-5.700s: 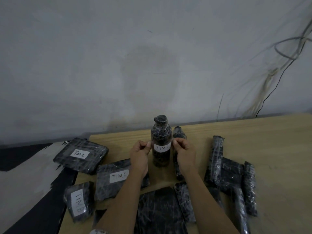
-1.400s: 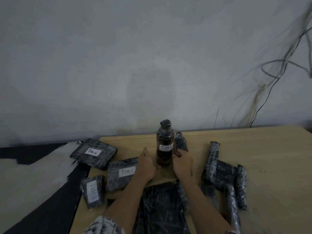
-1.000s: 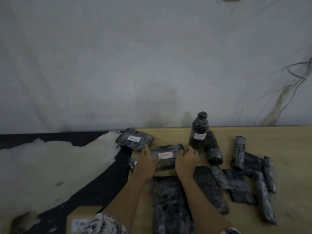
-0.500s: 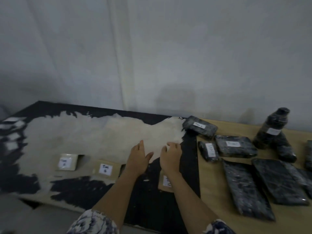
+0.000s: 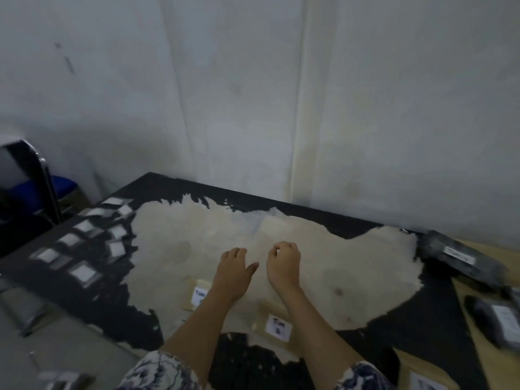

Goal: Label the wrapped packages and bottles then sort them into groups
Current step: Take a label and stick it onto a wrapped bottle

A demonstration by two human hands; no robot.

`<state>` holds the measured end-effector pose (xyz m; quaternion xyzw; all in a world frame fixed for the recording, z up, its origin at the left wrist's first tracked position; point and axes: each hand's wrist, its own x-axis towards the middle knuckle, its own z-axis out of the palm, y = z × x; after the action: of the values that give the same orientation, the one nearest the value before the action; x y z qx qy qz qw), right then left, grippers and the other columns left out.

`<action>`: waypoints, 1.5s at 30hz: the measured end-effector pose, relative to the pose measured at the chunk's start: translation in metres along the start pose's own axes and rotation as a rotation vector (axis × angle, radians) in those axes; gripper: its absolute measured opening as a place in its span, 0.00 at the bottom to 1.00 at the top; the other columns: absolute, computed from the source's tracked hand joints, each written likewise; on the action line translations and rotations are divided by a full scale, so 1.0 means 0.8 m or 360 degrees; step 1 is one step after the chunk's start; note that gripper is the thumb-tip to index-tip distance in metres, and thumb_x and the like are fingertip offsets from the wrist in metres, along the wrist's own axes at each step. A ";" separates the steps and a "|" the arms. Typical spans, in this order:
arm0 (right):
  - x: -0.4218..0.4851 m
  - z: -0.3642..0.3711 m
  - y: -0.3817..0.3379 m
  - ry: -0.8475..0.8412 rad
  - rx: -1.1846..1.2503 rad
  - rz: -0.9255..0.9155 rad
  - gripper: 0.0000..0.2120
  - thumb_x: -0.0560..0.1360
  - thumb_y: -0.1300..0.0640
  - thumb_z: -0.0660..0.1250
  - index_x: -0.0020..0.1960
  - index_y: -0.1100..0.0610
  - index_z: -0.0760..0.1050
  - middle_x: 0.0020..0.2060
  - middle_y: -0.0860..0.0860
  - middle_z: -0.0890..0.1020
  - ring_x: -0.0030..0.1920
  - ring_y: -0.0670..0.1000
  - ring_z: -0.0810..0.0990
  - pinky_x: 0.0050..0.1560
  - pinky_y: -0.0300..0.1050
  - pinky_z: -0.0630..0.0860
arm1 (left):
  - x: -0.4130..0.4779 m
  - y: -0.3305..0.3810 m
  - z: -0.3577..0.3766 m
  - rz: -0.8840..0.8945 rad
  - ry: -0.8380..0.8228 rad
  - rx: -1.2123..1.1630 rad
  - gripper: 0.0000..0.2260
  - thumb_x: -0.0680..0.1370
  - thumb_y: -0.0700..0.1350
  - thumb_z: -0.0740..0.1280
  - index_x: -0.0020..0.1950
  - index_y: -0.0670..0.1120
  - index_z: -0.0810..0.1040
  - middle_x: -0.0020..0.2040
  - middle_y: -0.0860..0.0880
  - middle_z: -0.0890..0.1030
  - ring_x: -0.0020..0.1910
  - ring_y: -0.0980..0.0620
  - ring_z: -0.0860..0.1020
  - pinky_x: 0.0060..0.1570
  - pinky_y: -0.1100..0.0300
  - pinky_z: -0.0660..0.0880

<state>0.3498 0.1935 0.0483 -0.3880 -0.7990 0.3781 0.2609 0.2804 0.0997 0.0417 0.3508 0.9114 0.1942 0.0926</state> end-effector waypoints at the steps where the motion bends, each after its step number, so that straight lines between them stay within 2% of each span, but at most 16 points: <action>1: 0.009 0.019 -0.013 -0.0009 -0.0006 0.0013 0.10 0.80 0.61 0.57 0.55 0.63 0.75 0.56 0.56 0.74 0.57 0.54 0.72 0.55 0.41 0.71 | 0.010 -0.018 -0.009 -0.0020 -0.0017 0.0013 0.25 0.81 0.54 0.56 0.73 0.42 0.61 0.73 0.44 0.64 0.72 0.46 0.59 0.69 0.55 0.60; 6: 0.035 0.110 -0.067 -0.0077 -0.0027 0.0005 0.08 0.79 0.61 0.58 0.53 0.61 0.76 0.54 0.55 0.76 0.54 0.52 0.74 0.54 0.41 0.75 | 0.051 -0.102 -0.051 -0.0121 0.0016 0.0059 0.24 0.81 0.55 0.56 0.71 0.42 0.64 0.71 0.45 0.66 0.70 0.46 0.62 0.69 0.56 0.60; 13: 0.035 0.210 -0.122 -0.0214 -0.0105 0.0044 0.10 0.79 0.63 0.58 0.57 0.61 0.75 0.59 0.54 0.73 0.58 0.52 0.72 0.57 0.40 0.73 | 0.083 -0.209 -0.082 -0.0253 -0.0004 0.0039 0.22 0.81 0.55 0.56 0.70 0.43 0.66 0.70 0.46 0.67 0.69 0.46 0.63 0.67 0.56 0.63; 18: 0.033 0.280 -0.166 -0.0182 -0.0078 0.0135 0.11 0.78 0.64 0.58 0.58 0.63 0.75 0.60 0.55 0.72 0.59 0.53 0.72 0.58 0.41 0.72 | 0.107 -0.301 -0.103 -0.0318 -0.0059 0.0310 0.22 0.81 0.56 0.54 0.68 0.43 0.68 0.69 0.43 0.66 0.68 0.43 0.64 0.67 0.54 0.61; 21: 0.031 0.319 -0.182 -0.0171 -0.0052 0.0207 0.12 0.76 0.66 0.58 0.56 0.65 0.75 0.60 0.57 0.72 0.60 0.56 0.71 0.58 0.44 0.71 | 0.117 -0.346 -0.111 -0.0402 -0.0181 0.0458 0.20 0.82 0.54 0.52 0.69 0.43 0.65 0.70 0.40 0.62 0.70 0.40 0.60 0.69 0.51 0.59; 23: 0.026 0.346 -0.191 -0.0174 -0.0057 0.0277 0.12 0.76 0.66 0.57 0.56 0.65 0.75 0.60 0.58 0.71 0.60 0.56 0.71 0.59 0.45 0.71 | 0.122 -0.370 -0.116 -0.0601 -0.0250 0.0347 0.18 0.82 0.51 0.54 0.70 0.46 0.63 0.72 0.38 0.55 0.72 0.39 0.56 0.69 0.49 0.59; 26: 0.021 0.377 -0.208 -0.0171 -0.0060 0.0351 0.11 0.77 0.66 0.58 0.56 0.64 0.75 0.60 0.57 0.71 0.60 0.56 0.71 0.58 0.43 0.71 | 0.134 -0.401 -0.126 -0.0886 -0.0312 0.0068 0.21 0.81 0.50 0.54 0.73 0.49 0.59 0.74 0.36 0.49 0.73 0.36 0.51 0.70 0.45 0.54; 30: 0.022 0.405 -0.220 -0.0136 -0.0068 0.0420 0.11 0.76 0.66 0.58 0.55 0.64 0.75 0.59 0.57 0.72 0.58 0.56 0.72 0.56 0.42 0.71 | 0.156 -0.431 -0.134 -0.1114 -0.0310 -0.0375 0.24 0.77 0.49 0.61 0.70 0.41 0.66 0.69 0.35 0.64 0.68 0.36 0.64 0.66 0.45 0.63; 33: 0.022 0.423 -0.223 -0.0158 -0.0071 0.0460 0.10 0.76 0.67 0.58 0.54 0.64 0.75 0.57 0.57 0.72 0.56 0.56 0.73 0.53 0.41 0.70 | 0.167 -0.435 -0.141 -0.1372 -0.0316 -0.0559 0.24 0.78 0.48 0.61 0.71 0.37 0.65 0.70 0.38 0.65 0.65 0.39 0.68 0.64 0.50 0.68; 38: 0.027 0.445 -0.232 -0.0227 0.0027 0.0469 0.11 0.75 0.68 0.58 0.51 0.67 0.77 0.53 0.60 0.78 0.52 0.55 0.77 0.52 0.43 0.74 | 0.182 -0.433 -0.140 -0.1366 -0.0149 -0.0869 0.21 0.81 0.45 0.58 0.70 0.35 0.64 0.70 0.37 0.66 0.66 0.39 0.68 0.64 0.52 0.66; 41: 0.023 0.456 -0.238 -0.0445 0.0063 0.0462 0.13 0.76 0.67 0.57 0.55 0.65 0.77 0.56 0.59 0.79 0.56 0.54 0.77 0.54 0.39 0.72 | 0.174 -0.433 -0.139 -0.1376 0.0038 -0.0963 0.19 0.80 0.43 0.60 0.69 0.35 0.66 0.66 0.35 0.70 0.63 0.36 0.70 0.61 0.48 0.69; 45: 0.019 0.465 -0.239 -0.0508 0.0151 0.0525 0.15 0.76 0.67 0.58 0.60 0.69 0.75 0.59 0.61 0.78 0.59 0.56 0.76 0.56 0.40 0.73 | 0.160 -0.434 -0.135 -0.1089 0.0179 -0.0965 0.14 0.78 0.38 0.59 0.64 0.41 0.68 0.59 0.36 0.75 0.58 0.38 0.74 0.60 0.46 0.69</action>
<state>-0.0039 -0.0223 -0.0105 -0.4360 -0.7373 0.5093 0.0837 -0.0566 -0.0804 -0.0096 -0.0241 0.8805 0.4290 0.2003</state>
